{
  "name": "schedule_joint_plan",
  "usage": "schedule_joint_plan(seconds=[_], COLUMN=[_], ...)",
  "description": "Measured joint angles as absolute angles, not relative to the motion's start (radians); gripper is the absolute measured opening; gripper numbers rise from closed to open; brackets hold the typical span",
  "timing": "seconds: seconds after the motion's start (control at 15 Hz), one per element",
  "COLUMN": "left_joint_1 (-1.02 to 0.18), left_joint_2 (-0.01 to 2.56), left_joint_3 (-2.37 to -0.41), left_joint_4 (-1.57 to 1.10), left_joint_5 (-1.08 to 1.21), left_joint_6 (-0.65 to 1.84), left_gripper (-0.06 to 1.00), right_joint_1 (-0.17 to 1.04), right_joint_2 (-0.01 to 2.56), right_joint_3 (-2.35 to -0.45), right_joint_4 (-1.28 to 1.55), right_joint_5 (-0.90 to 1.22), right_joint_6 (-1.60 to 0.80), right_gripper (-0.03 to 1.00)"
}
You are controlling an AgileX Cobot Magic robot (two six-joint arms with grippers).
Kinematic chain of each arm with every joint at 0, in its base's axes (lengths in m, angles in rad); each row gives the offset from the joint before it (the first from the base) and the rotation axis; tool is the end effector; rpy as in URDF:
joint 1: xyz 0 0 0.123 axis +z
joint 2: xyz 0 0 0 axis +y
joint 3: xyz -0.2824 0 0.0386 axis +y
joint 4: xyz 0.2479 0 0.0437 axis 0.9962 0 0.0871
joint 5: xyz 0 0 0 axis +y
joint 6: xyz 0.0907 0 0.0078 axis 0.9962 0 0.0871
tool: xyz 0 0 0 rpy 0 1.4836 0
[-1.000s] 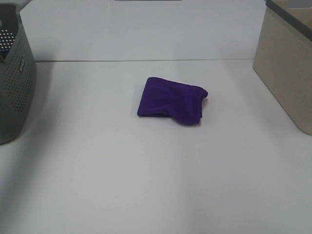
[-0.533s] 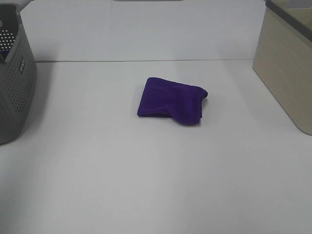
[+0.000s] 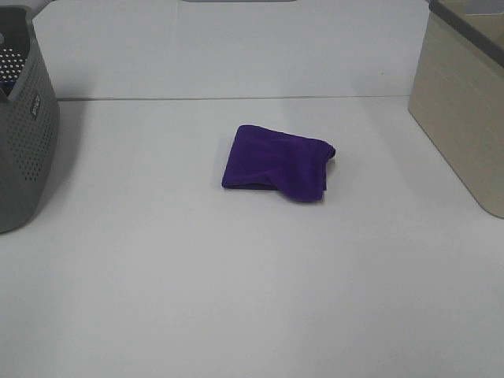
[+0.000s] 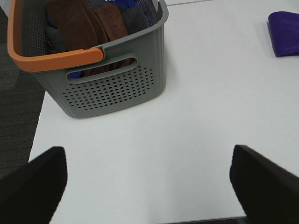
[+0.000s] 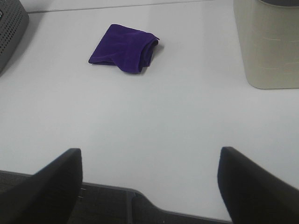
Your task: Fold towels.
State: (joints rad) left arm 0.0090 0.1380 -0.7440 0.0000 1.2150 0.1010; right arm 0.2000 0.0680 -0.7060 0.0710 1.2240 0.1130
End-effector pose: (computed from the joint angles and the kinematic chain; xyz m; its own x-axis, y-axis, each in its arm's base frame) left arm -0.0167 -0.0002 0.3317 -0.4968 0.0964 -0.8625 0.0413 0.9953 0.0874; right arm -0.0270 0.0007 0.3199 -0.4987 0.0381 -0.8659 -0.1893 0.9701 0.1517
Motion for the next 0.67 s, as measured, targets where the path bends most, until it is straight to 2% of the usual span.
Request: schedule_joint_plan(seconds=[0.33, 0.67], left_joint_1=[0.009, 0.014], left_joint_2=[-0.005, -0.006], left_joint_3=[-0.576, -0.502], left_joint_4=[-0.103, -0.127], left_joint_5=[1.215, 1.078], left_joint_6=[0.094, 0.097], left_gripper=[0.87, 0.87], right_joint_1=[0.2, 0.2], right_joint_2=[-0.005, -0.005], right_joint_3=[-0.558, -0.504], right_joint_4=[0.067, 0.073], right_joint_5=[1.226, 1.074], right_joint_6=[0.025, 0.012], right_gripper=[0.78, 0.77])
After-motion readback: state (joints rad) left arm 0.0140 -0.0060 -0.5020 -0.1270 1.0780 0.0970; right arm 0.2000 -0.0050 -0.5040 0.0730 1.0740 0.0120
